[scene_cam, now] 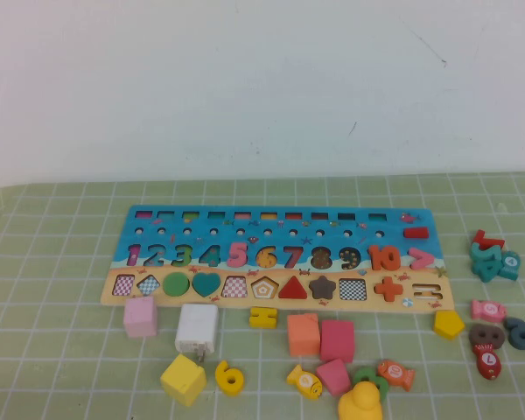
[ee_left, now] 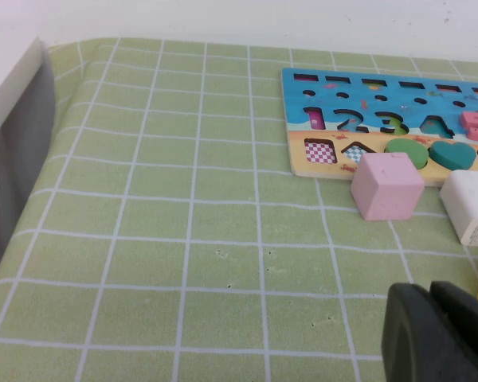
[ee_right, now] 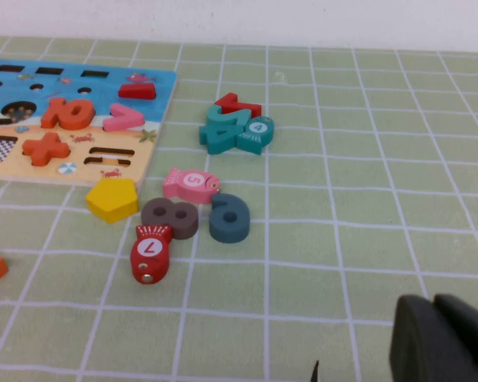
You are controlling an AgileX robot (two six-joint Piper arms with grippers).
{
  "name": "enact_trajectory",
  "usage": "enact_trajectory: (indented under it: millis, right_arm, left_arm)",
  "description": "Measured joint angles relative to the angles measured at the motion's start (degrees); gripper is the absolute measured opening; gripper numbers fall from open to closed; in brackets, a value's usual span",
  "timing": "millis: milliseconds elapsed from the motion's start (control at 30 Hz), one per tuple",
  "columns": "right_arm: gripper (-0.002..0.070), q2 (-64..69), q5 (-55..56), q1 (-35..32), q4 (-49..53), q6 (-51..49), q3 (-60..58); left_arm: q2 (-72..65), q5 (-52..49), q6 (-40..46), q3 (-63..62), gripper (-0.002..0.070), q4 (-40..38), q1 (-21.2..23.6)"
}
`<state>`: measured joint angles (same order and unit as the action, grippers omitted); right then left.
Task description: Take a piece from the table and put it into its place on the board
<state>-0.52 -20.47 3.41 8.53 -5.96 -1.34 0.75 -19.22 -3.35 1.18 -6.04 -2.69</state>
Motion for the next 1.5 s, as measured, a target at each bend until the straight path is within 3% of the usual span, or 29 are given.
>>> enact_trajectory:
  millis: [1067, 1300, 1500]
  right_arm:
    - [-0.0001, 0.0, 0.0, 0.0, 0.0, 0.0, 0.0]
    - [-0.0001, 0.0, 0.0, 0.0, 0.0, 0.0, 0.0]
    - [-0.0001, 0.0, 0.0, 0.0, 0.0, 0.0, 0.0]
  left_arm:
    - [0.0, 0.0, 0.13, 0.0, -0.0001, 0.0, 0.0]
    - [0.0, 0.62, 0.03, 0.0, -0.0001, 3.8, 0.0]
    - [0.0, 9.1, -4.81, 0.35, -0.0001, -4.32, 0.0]
